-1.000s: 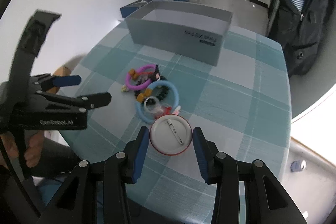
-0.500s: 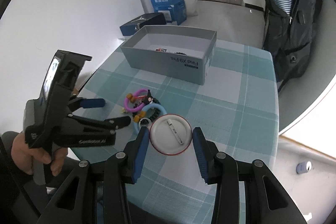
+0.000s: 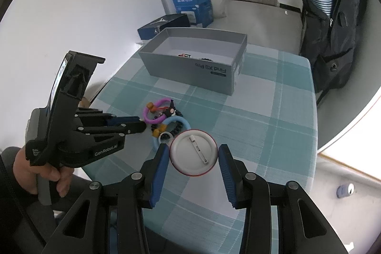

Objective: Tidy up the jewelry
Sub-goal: 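Grasp the red-rimmed pin badge with the right gripper, then carry the pin badge toward the box while the left gripper grasps the small yellow charm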

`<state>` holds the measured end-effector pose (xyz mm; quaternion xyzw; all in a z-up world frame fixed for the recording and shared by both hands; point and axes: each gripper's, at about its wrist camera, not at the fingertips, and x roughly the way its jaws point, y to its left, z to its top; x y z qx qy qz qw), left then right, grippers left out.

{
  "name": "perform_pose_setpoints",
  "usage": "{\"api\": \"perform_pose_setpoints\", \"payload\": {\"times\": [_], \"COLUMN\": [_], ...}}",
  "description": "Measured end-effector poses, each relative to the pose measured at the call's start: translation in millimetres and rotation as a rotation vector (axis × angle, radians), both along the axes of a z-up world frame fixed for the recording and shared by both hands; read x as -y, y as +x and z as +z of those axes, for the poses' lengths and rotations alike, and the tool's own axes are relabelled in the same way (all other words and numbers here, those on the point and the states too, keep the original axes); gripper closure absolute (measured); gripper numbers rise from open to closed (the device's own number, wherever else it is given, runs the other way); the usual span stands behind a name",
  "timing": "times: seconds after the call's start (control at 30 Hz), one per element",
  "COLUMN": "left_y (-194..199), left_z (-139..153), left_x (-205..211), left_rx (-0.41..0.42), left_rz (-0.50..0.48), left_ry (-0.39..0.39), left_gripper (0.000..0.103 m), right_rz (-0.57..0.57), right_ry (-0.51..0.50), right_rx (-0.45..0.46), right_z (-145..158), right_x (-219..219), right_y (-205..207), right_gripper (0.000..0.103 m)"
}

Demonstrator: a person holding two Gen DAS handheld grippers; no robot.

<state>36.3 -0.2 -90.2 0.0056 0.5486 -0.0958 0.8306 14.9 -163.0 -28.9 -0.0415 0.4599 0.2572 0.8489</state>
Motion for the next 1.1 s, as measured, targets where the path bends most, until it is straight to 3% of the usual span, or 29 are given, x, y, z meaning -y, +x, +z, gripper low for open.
{"api": "perform_pose_setpoints", "payload": {"times": [0.37, 0.73, 0.9, 1.1], "left_y": [-19, -28, -24, -3], "left_z": [13, 56, 75, 106], "left_x": [-25, -38, -39, -44], "left_rx": [0.039, 0.145, 0.157, 0.204], "left_rz": [0.029, 0.078, 0.083, 0.086], "left_ry": [-0.114, -0.224, -0.233, -0.274], "left_gripper": [0.099, 0.099, 0.099, 0.099], "right_rz": [-0.005, -0.008, -0.045, -0.019], "right_ry": [0.023, 0.103, 0.160, 0.187], "right_rx": [-0.009, -0.037, -0.042, 0.024], "right_z": [2, 10, 32, 73], "right_x": [-2, -15, -14, -24], "right_y": [5, 13, 26, 52], "right_gripper": [0.062, 0.062, 0.062, 0.062]}}
